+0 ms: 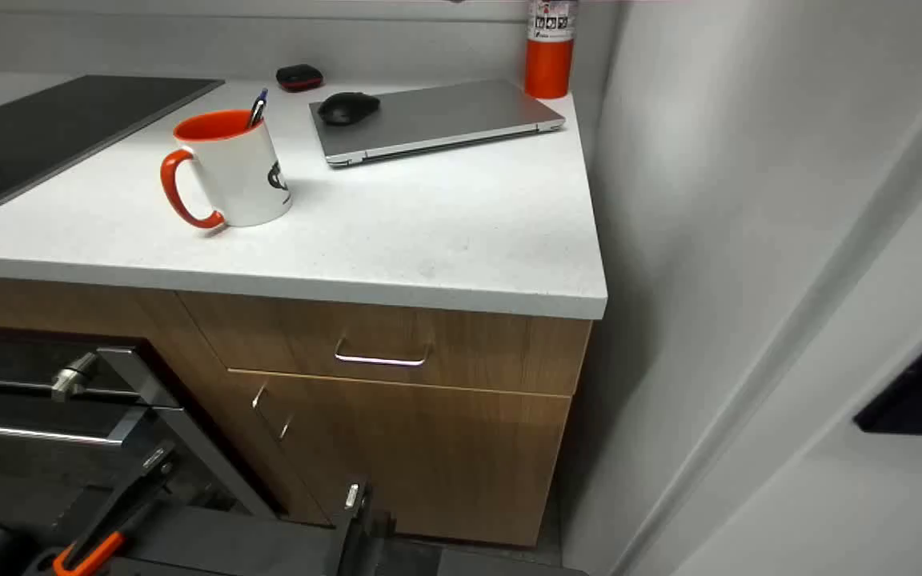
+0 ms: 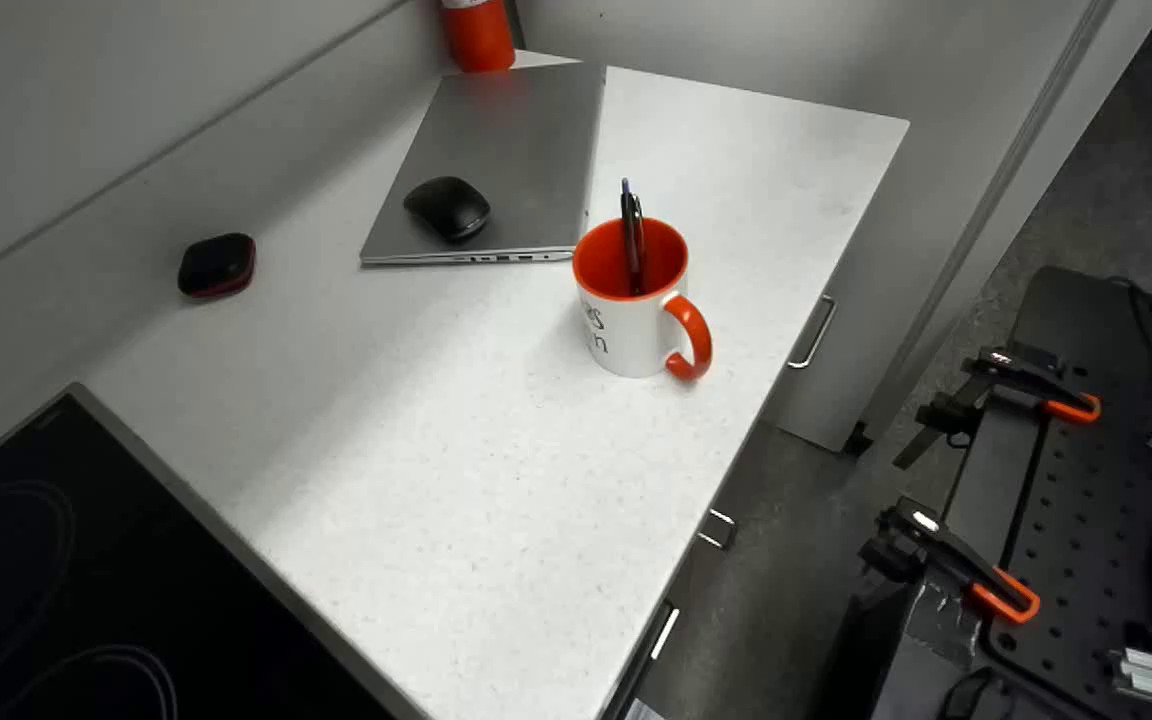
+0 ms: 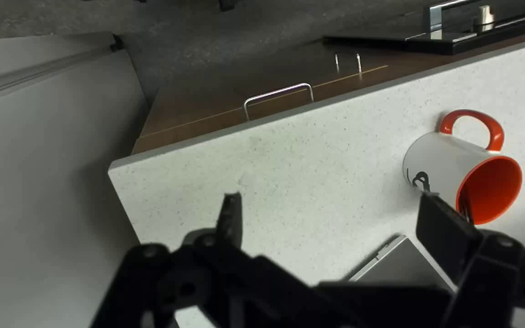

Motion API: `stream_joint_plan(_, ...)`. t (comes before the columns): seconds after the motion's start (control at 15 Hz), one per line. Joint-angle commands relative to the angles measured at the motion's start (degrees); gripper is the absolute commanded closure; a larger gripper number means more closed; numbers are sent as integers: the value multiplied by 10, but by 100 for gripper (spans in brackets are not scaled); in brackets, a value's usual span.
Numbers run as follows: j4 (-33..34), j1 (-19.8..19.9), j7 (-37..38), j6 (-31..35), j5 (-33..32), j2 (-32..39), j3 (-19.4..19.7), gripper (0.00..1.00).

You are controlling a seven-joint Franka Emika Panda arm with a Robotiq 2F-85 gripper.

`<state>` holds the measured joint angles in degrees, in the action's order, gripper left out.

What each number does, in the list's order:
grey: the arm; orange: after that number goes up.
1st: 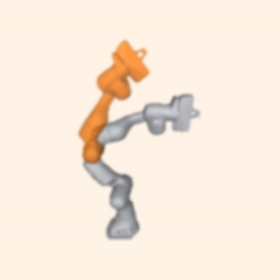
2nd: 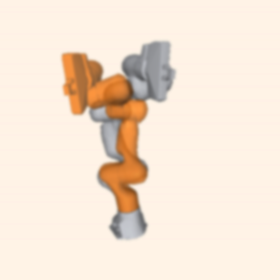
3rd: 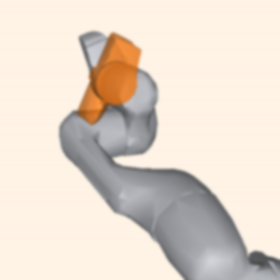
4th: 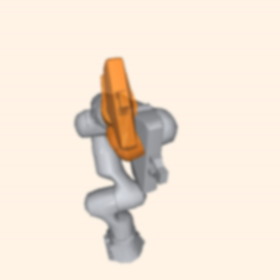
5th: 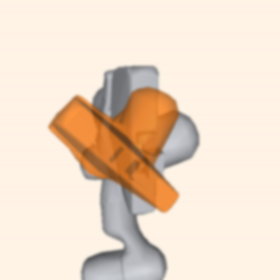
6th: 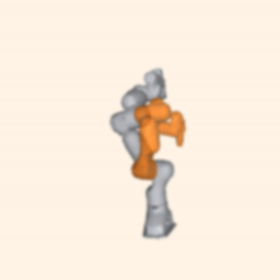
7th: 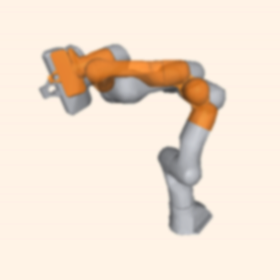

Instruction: Put the pen on the countertop

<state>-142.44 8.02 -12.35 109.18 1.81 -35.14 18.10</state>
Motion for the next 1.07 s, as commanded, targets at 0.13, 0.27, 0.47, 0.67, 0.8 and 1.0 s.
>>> stream_joint_plan(0.13, 1, 10, -5, -1, 6, 2, -9, 0)
stream_joint_plan(0.27, -3, -5, -11, 5, 14, 6, -18, 0)
stream_joint_plan(0.47, -10, -37, -11, 16, 51, 19, -44, 0)
stream_joint_plan(0.67, -6, -71, -10, 36, 102, 47, -74, 0)
stream_joint_plan(0.8, 2, -87, -10, 53, 123, 71, -90, 0)
stream_joint_plan(1.0, -4, -82, -5, 46, 114, 68, -103, 0)
